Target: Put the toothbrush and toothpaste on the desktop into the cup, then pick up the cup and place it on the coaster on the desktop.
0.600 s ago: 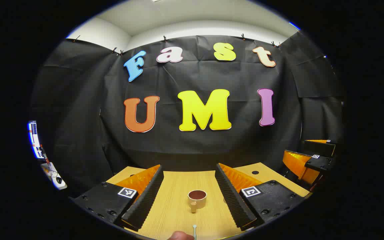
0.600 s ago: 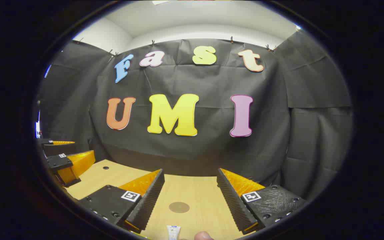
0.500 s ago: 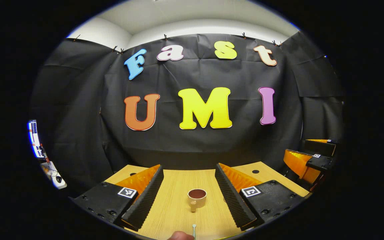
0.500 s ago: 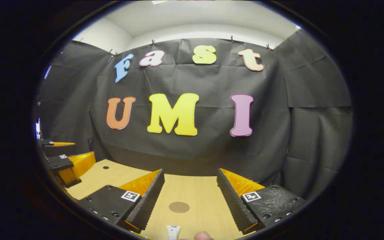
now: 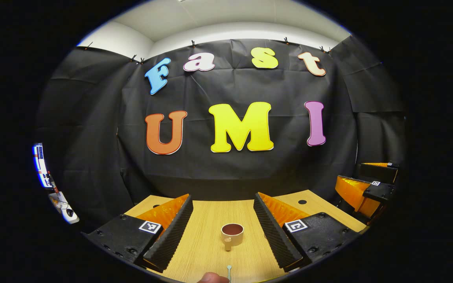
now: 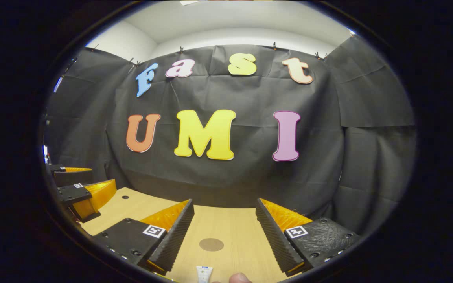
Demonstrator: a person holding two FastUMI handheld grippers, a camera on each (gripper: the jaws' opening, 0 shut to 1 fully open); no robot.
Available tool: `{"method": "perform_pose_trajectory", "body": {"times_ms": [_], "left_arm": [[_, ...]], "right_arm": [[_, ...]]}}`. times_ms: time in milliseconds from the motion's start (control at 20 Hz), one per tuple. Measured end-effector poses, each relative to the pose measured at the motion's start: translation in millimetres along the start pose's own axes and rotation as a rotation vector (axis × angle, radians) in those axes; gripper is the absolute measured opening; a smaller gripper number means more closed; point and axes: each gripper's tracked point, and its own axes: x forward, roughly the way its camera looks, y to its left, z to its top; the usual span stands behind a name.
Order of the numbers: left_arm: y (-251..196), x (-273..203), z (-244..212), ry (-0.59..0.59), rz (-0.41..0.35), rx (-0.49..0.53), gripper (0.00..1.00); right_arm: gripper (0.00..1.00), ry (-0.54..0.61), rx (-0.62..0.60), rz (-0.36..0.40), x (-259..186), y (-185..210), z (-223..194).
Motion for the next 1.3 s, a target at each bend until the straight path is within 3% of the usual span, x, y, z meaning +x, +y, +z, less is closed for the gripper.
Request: {"method": "perform_pose_trajectory", "body": {"times_ms": [250, 500, 950, 1300], "left_arm": [[5.2, 2.8, -6.9, 0.015, 0.002, 0.0, 0.98], [5.5, -2.0, -29.0, 0.041, 0.003, 0.012, 0.98], [-4.8, -21.9, -107.5, 0.174, -0.017, 0.029, 0.98], [-14.4, -34.4, -165.0, 0.268, -0.057, 0.043, 0.98]], "right_arm": [[0.97, 0.013, 0.002, 0.018, 0.6, 10.4, -6.1], [0.97, 0.08, -0.014, 0.032, -10.4, 15.2, -38.5], [0.97, 0.271, -0.051, 0.094, -46.4, 26.5, -133.7], [0.95, 0.369, -0.067, 0.088, -58.5, 25.0, -191.4]]}}
